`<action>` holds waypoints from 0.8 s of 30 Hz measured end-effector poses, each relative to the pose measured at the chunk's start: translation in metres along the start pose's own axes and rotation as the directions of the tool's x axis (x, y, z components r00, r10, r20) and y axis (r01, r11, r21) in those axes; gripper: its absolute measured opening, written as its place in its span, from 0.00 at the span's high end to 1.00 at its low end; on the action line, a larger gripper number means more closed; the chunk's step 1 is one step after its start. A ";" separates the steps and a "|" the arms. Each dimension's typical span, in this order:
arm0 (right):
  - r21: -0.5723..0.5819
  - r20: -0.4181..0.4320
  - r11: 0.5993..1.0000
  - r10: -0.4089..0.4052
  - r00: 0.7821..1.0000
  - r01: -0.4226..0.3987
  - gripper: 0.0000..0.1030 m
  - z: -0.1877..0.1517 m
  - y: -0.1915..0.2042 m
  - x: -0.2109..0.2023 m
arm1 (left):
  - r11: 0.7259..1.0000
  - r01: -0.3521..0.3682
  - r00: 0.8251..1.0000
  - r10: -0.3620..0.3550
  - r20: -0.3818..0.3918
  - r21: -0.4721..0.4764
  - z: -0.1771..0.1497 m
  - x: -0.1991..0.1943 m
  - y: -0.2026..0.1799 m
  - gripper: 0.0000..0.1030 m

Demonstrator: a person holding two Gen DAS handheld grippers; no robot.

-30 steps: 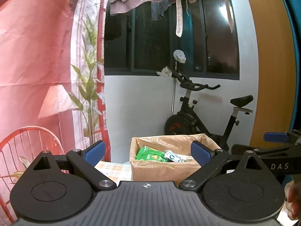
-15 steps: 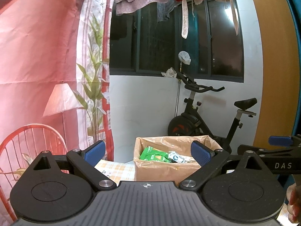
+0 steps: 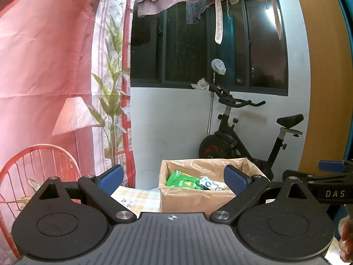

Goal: Organize snacks

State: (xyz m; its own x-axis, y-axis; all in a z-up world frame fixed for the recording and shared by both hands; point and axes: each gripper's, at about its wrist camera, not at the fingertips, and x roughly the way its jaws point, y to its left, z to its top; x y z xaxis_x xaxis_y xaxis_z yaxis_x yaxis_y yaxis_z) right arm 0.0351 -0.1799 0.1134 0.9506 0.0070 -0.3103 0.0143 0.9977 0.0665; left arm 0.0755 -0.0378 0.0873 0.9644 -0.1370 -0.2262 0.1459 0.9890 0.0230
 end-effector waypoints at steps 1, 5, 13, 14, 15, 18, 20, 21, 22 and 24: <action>0.002 0.001 1.000 -0.001 1.000 0.001 0.00 0.000 -0.001 0.000 | 1.000 -0.001 1.000 0.001 0.000 0.000 0.000 0.000 0.000 0.04; 0.003 0.000 1.000 -0.001 1.000 0.001 0.00 0.001 -0.001 0.000 | 1.000 -0.004 1.000 0.004 -0.002 -0.004 -0.001 0.000 0.002 0.04; 0.005 -0.002 1.000 -0.001 1.000 0.001 0.00 0.000 -0.002 0.000 | 1.000 -0.008 1.000 0.008 -0.005 -0.005 -0.001 0.000 0.003 0.05; 0.004 -0.002 1.000 0.000 1.000 0.000 0.00 0.000 -0.002 0.000 | 1.000 -0.008 1.000 0.008 -0.005 -0.005 -0.001 0.000 0.003 0.05; 0.005 -0.002 1.000 0.000 1.000 0.000 0.00 0.000 -0.002 0.000 | 1.000 -0.008 1.000 0.008 -0.005 -0.005 -0.001 0.000 0.003 0.05; 0.003 -0.003 1.000 0.000 1.000 0.000 0.00 0.000 -0.003 0.000 | 1.000 -0.007 1.000 0.007 -0.005 -0.006 -0.001 0.000 0.003 0.04; 0.004 -0.004 1.000 0.000 1.000 0.000 0.00 0.000 -0.003 0.000 | 1.000 -0.007 1.000 0.007 -0.005 -0.006 -0.001 0.000 0.003 0.04; 0.004 -0.005 1.000 0.000 1.000 0.000 0.00 -0.001 -0.003 -0.001 | 1.000 -0.007 1.000 0.007 -0.005 -0.005 -0.001 0.000 0.003 0.05; 0.004 -0.005 1.000 -0.001 1.000 0.001 0.00 -0.001 -0.003 -0.001 | 1.000 -0.007 1.000 0.007 -0.005 -0.005 -0.001 0.000 0.003 0.04; 0.005 -0.006 1.000 0.000 1.000 0.000 0.00 -0.002 -0.003 -0.001 | 1.000 -0.001 1.000 0.001 0.001 -0.004 -0.002 -0.001 0.003 0.05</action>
State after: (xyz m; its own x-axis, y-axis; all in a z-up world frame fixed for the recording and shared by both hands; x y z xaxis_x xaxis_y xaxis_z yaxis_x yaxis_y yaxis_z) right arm 0.0334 -0.1830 0.1116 0.9486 0.0071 -0.3164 0.0162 0.9974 0.0708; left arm 0.0743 -0.0347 0.0858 0.9647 -0.1360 -0.2256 0.1440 0.9894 0.0193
